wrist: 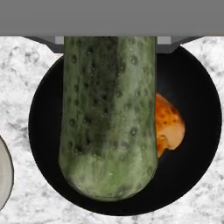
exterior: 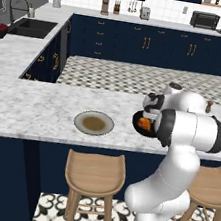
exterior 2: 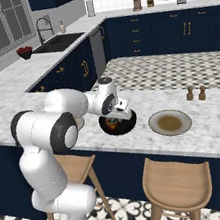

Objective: Pick the chicken drumstick and cucumber from their plates and place them in the bowl. Then put the bowl in the fridge.

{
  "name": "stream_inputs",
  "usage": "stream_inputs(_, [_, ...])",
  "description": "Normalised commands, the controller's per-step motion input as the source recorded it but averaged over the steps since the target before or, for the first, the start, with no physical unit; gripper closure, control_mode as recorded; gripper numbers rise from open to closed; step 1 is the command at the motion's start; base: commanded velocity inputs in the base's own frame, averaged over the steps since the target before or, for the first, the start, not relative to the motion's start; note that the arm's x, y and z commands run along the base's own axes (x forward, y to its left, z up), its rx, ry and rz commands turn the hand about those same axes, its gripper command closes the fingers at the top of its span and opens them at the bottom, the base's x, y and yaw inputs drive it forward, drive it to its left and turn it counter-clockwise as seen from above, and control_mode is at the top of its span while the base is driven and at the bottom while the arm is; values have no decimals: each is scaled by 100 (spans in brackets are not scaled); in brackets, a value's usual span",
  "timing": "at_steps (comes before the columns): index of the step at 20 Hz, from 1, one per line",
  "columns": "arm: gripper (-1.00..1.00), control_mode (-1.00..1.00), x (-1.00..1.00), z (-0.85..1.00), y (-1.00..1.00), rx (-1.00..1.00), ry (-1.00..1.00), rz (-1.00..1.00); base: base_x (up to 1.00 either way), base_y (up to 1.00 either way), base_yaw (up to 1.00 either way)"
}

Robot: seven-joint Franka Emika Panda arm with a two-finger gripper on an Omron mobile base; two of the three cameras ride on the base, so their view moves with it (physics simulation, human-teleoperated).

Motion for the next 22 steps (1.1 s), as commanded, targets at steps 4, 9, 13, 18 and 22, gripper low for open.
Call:
stream_inputs(4, [-100,-100,18,-32,2,0,0,0,0,0,0])
stream_inputs(9, [-100,-100,57,-9,1,0,0,0,0,0,0])
stream_inputs(13, [-100,-100,55,-4,0,0,0,0,0,0,0])
stream_inputs(18, [-100,-100,-4,10,-3,0,-2,0,0,0,0])
stream_inputs(22, [-100,-100,-36,44,-25,0,-3,-10,0,0,0])
